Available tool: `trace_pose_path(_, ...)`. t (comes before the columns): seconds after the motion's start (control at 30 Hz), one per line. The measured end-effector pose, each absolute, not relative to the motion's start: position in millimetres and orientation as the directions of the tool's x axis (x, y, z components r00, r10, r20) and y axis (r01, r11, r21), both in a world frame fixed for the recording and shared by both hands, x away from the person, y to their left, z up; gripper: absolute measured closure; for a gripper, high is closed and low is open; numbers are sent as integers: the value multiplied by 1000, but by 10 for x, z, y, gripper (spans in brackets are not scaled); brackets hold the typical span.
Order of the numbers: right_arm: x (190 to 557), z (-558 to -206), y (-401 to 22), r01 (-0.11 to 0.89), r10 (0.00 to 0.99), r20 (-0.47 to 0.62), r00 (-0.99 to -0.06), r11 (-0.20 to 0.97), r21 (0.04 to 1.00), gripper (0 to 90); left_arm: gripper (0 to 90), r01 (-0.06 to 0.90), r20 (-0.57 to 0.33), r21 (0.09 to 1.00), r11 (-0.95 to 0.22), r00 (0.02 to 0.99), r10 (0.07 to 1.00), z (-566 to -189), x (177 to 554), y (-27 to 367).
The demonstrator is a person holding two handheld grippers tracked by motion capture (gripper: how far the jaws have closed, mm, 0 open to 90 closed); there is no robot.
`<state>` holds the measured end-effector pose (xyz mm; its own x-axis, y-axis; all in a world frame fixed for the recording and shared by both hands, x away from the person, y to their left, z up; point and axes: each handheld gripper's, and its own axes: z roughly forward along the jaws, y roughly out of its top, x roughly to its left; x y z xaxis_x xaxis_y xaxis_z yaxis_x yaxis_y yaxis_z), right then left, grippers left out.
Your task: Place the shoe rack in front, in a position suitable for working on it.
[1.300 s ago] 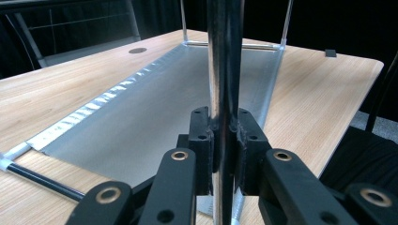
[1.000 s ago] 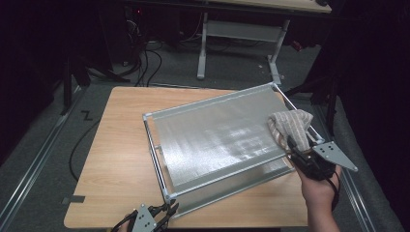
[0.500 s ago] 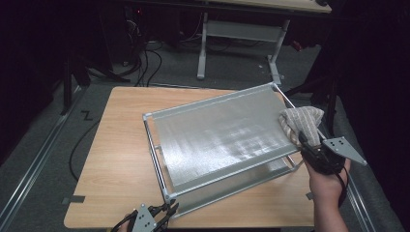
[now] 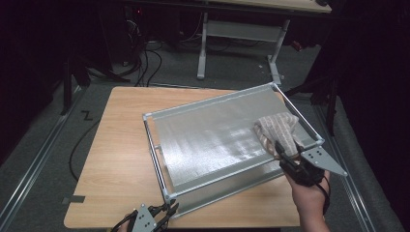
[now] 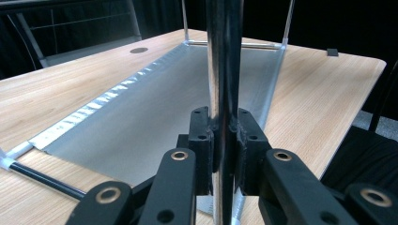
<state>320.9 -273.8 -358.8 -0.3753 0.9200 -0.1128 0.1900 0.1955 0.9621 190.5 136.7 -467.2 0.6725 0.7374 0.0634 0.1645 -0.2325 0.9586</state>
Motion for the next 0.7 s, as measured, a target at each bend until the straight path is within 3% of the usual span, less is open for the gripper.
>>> trace_pose_path(0.7,2663,-3593,-1621,96,732,-133,-668,262,960,568,797,166,68,957,-240,673,737,-4666,1907,1365)
